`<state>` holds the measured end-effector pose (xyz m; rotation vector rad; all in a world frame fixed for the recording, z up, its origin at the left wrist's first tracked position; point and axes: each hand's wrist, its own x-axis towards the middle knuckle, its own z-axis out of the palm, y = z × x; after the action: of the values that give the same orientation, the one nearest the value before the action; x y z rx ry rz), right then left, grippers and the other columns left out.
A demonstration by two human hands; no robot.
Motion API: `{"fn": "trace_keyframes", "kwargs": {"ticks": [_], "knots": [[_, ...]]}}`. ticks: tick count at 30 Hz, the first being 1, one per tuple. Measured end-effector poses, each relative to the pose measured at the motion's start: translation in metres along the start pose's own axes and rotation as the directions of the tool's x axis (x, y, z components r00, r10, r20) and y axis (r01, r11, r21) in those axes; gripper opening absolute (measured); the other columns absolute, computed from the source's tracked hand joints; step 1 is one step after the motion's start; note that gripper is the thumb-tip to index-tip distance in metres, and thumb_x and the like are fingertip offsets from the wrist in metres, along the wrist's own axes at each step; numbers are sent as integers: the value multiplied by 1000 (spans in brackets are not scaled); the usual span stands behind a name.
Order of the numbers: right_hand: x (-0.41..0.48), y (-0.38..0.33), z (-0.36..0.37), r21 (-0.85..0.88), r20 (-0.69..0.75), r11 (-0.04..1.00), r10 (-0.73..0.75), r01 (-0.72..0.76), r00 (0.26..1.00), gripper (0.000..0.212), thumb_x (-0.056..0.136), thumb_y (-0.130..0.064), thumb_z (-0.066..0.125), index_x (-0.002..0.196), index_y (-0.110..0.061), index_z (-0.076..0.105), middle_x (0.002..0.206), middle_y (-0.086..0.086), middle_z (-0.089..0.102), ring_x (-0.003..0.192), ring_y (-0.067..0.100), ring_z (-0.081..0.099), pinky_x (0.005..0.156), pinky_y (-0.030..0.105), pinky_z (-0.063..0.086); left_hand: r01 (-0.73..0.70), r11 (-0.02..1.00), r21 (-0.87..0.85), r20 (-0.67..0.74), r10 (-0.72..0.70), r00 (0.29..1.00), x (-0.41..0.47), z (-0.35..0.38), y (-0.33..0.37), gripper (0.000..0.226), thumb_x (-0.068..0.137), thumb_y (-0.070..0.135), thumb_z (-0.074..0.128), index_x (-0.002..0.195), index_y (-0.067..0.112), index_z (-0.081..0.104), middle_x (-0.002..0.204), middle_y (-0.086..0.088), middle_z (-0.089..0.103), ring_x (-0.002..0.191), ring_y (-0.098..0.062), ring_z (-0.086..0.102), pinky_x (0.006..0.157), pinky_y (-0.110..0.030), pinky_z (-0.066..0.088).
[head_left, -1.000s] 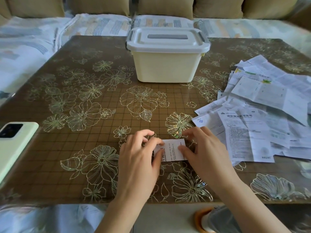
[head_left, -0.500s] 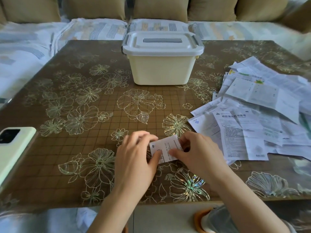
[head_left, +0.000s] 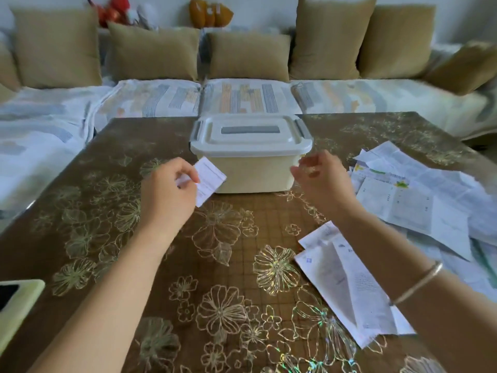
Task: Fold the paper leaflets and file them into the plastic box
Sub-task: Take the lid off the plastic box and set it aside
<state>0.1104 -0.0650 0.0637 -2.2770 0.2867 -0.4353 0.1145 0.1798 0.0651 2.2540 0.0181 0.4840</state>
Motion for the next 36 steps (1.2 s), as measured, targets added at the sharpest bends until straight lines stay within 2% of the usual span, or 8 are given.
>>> {"fn": "trace_keyframes", "kwargs": {"ticks": [4,8,13,17,23,29,32,36], "knots": [[58,0,5,125,-73,979,172,-162,982,59,88,-50,54,131,-13,40,126,6,50,111,24,53,91,36,44,167,976,143,-282,-121,952,47,0,-7,29,95,6,49,103,17,75,115,-9,70,103,-29,61,71,-33,45],[96,-4,18,328,160,861,355,-389,921,67,86,-55,53,127,-3,44,107,7,58,84,23,60,71,36,51,261,924,280,-128,-233,964,79,18,7,39,103,30,37,107,5,68,111,-16,66,89,-28,53,69,-36,36],[99,1,13,331,123,873,338,-359,933,39,86,-36,56,108,-5,63,92,11,70,81,27,70,75,46,59,404,915,8,-5,-404,915,103,31,13,57,99,55,37,100,8,69,63,-3,66,64,-15,62,68,-32,52],[83,6,-12,322,109,884,320,-338,941,19,87,-32,58,87,-15,66,86,8,70,78,26,70,73,47,59,369,921,126,-1,-371,928,102,22,15,59,83,71,54,80,15,75,57,4,63,54,-7,55,49,-24,37],[51,23,-23,311,140,857,387,-412,911,48,84,-32,65,125,-11,50,106,6,62,87,20,67,69,36,60,288,874,391,75,-342,937,86,13,9,68,70,83,55,69,18,73,55,3,66,54,-14,61,54,-24,46],[39,20,-3,203,-77,909,385,-364,920,46,82,-47,44,115,-17,53,94,0,62,86,22,63,79,48,55,206,842,499,-14,-230,973,74,19,7,60,93,59,48,60,13,66,52,-1,59,51,-19,56,56,-29,48],[44,19,-4,212,2,898,393,-385,919,43,87,-41,34,113,-13,55,92,3,61,81,22,63,76,50,57,334,813,477,-21,-369,929,70,23,-3,55,101,47,38,74,7,63,63,-7,58,55,-21,52,49,-27,34],[52,20,-15,371,141,804,446,-465,884,38,97,-22,31,132,-14,44,97,6,54,81,26,64,64,47,60,333,875,350,59,-376,925,68,18,-18,48,101,45,42,75,15,69,60,-1,68,55,-17,59,50,-24,40]]}}
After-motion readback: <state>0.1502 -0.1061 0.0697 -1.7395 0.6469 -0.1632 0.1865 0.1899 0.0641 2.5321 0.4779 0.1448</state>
